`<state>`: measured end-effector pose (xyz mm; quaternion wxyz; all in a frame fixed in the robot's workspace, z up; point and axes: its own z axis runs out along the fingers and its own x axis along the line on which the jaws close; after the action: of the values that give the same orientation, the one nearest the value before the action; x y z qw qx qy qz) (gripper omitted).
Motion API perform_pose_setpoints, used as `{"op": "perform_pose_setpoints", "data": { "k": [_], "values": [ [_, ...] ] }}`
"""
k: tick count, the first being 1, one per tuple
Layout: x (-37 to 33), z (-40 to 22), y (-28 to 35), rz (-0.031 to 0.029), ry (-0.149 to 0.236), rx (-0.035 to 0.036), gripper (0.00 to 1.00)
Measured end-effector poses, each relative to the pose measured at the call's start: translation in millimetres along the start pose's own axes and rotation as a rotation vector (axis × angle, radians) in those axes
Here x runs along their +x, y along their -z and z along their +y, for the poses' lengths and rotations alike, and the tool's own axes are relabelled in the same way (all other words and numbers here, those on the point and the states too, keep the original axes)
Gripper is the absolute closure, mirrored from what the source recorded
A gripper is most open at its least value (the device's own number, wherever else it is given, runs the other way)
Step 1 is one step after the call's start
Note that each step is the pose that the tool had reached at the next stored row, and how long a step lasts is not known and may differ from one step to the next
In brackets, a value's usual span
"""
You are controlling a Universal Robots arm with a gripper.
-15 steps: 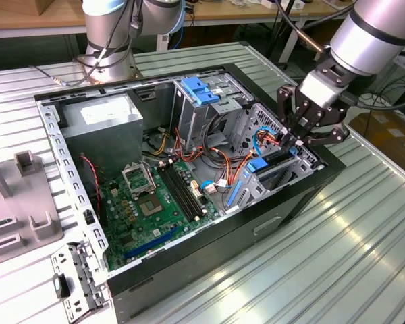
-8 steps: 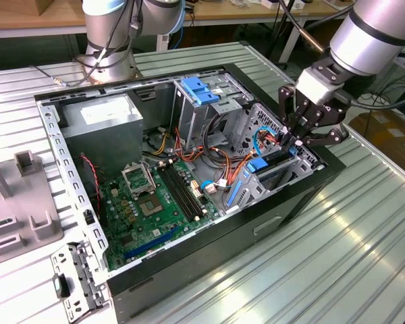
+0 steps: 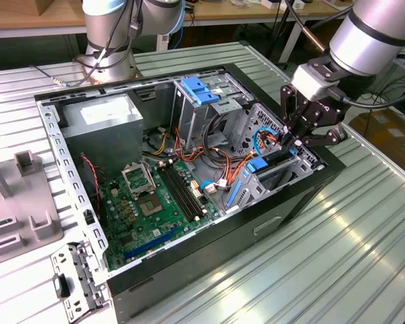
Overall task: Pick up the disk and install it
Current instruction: 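Insert the first disk wire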
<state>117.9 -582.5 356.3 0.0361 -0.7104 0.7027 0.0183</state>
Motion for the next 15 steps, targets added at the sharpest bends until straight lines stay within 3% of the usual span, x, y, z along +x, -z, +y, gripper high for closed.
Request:
{"op": "perform_pose_setpoints", "data": {
  "k": [6, 9, 15],
  "values": [
    [0.0, 0.0, -0.3, 0.0014, -0.061, 0.0047, 0.83],
    [0.0, 0.0, -0.4, 0.0028, -0.109, 0.0084, 0.83],
    [0.0, 0.0, -0.4, 0.0028, -0.111, 0.0085, 0.83]
  ]
}}
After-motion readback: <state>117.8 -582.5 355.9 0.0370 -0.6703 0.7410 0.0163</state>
